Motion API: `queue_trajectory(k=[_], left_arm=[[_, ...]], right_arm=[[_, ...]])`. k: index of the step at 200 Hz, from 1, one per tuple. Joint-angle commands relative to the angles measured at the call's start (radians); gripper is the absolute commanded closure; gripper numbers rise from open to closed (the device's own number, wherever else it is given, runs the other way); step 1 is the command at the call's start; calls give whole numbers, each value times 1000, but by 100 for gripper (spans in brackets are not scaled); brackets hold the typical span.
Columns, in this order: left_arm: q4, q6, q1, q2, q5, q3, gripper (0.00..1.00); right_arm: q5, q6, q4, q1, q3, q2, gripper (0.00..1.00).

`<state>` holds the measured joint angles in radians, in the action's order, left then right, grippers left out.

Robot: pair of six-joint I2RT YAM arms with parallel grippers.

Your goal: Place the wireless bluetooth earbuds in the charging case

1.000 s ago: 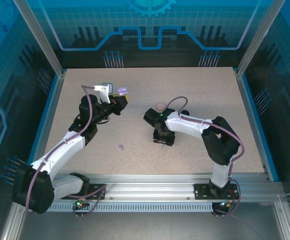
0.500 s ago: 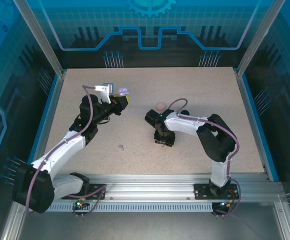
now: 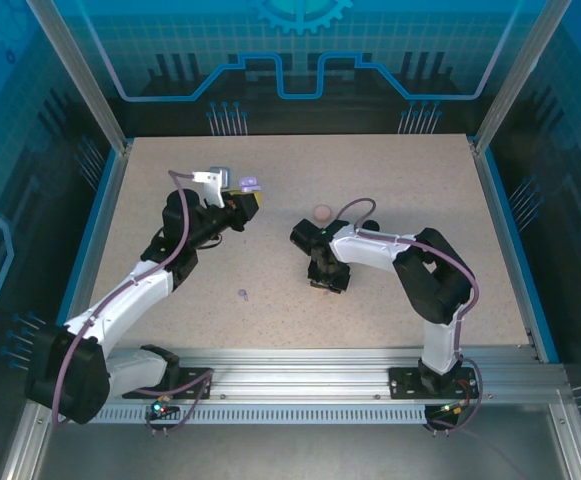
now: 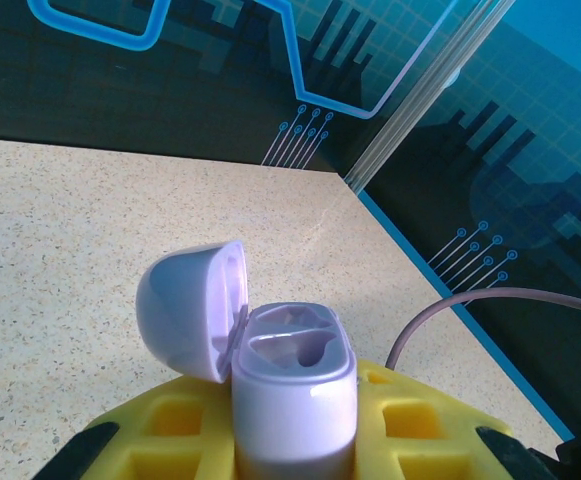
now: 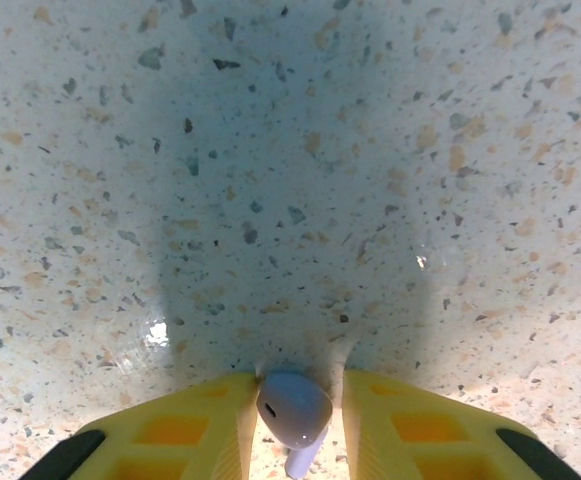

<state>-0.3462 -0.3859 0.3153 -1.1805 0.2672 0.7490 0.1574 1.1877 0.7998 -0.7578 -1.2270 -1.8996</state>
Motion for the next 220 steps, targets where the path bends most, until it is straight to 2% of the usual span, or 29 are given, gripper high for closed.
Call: queue_trajectory(k=[1, 66, 129, 173, 220], left_arm=[[-15, 25, 9, -3, 15, 26, 100], [-19, 30, 13, 16, 49, 7, 100], [-71, 36, 26, 24, 85, -29, 100], [-177, 86, 57, 39, 101, -92, 100], [-288, 162, 91, 38, 127, -135, 100]], right_arm=[[7, -3, -32, 21, 56, -19, 72], [37, -105, -138, 23, 135, 85, 81], [114, -206, -124, 23, 135, 217, 82], [178, -307, -88, 25, 80, 343, 82], [226, -469, -51, 44, -63, 473, 82]])
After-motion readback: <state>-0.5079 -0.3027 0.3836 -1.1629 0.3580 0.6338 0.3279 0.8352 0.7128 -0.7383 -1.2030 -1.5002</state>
